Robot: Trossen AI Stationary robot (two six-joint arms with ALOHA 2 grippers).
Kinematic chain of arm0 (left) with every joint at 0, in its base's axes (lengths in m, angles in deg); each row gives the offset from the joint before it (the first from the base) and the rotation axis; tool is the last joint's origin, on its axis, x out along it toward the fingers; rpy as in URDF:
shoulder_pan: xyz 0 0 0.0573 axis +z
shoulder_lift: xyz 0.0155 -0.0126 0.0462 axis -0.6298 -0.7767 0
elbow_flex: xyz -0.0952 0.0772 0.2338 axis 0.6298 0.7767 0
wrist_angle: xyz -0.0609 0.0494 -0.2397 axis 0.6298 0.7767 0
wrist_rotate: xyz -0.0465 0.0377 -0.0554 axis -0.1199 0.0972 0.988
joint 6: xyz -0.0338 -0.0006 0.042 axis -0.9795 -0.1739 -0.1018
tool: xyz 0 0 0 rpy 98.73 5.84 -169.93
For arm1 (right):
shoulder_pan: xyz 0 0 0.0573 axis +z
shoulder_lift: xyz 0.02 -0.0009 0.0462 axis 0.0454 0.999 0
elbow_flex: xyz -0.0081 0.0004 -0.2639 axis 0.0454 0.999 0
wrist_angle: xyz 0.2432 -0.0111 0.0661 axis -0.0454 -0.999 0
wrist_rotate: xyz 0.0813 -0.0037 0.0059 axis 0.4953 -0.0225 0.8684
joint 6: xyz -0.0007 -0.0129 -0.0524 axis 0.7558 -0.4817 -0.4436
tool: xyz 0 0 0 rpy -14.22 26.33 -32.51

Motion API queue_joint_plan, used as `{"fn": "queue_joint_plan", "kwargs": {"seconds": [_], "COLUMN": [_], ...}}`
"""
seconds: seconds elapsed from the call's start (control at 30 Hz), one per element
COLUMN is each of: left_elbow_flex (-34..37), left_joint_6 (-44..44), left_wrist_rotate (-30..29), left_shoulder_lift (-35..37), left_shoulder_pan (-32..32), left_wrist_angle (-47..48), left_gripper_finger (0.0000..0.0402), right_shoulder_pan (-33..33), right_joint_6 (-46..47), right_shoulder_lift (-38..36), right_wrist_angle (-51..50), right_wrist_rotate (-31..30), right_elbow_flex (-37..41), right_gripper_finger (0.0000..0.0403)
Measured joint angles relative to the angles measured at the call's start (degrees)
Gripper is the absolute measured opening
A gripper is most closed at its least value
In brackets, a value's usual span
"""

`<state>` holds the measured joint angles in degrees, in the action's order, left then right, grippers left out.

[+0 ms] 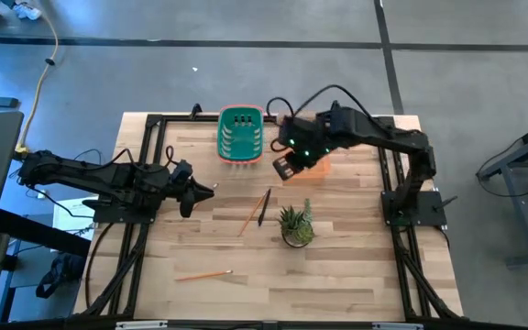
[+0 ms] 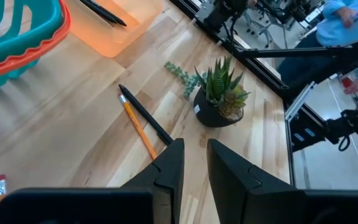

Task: Sort pens & pencils
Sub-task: Put the black ballpoint pen into the orange bin

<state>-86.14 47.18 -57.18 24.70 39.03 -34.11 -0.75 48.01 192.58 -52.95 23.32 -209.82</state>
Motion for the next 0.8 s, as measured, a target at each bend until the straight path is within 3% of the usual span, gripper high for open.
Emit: {"fn": "queue_joint_plan", "kwargs": {"seconds": [0.63,0.8], "left_elbow_flex": [0.0,0.0], "left_joint_6": [-1.4,-3.2], "left_wrist_rotate": [-0.1,2.9], "left_shoulder_lift": [0.0,0.0], "left_shoulder_pan": [0.0,0.0], "left_wrist_angle": [-0.2,-0.6], "left_gripper_finger": [0.0058,0.0058], "right_shoulder_pan": [22.8,28.5], "right_joint_6": [-0.6,-0.7], "right_shoulder_lift": [-3.5,-3.5], "right_wrist_angle": [6.5,8.5], "right_wrist_rotate": [-11.9,-17.2], "right_elbow_flex": [0.0,0.0], "right_gripper_finger": [0.0075,0.0075]}}
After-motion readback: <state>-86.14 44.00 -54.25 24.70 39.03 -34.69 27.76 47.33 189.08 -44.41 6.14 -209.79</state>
